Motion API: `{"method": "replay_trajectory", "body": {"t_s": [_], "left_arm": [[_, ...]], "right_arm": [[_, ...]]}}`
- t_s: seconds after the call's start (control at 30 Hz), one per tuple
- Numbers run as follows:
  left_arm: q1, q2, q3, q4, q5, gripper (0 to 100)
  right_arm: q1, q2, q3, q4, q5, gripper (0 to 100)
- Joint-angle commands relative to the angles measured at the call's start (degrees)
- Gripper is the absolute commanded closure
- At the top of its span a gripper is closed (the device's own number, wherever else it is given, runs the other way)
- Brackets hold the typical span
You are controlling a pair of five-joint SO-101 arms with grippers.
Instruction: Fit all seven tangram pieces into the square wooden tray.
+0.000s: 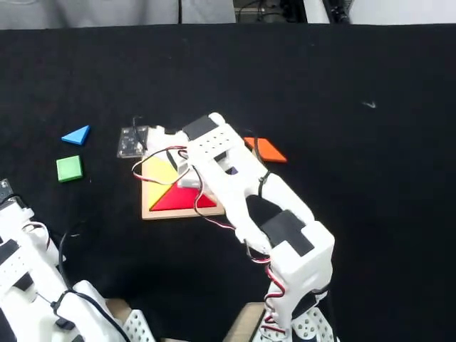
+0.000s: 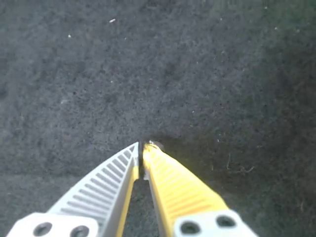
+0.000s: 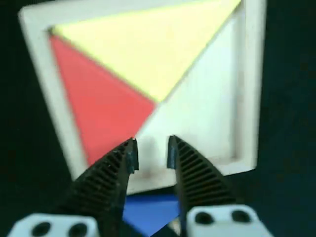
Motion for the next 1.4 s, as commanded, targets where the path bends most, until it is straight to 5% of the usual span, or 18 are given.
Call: {"method": "replay_trajectory", "body": {"t_s": [0.0,0.67,1.03,1.37], "left_arm": [[0.1,-1.0,-0.3,-1.1,-0.4,97],[0.1,-1.0,-0.3,-1.1,-0.3,97],[0.1,-1.0,-0.3,-1.1,-0.2,97],[0.2,-1.0,-0.3,-1.2,-0.2,97]], "right_arm": [[1.3,1.0,-0.9,-7.6,-3.0,97.3],[-0.2,7.1,-4.3,-2.3,-5.0,98.8],[17.4,-17.2,-12.4,16.0,-5.0,98.8],[34.8,-35.0,23.5,-0.4,-7.3,98.8]]}}
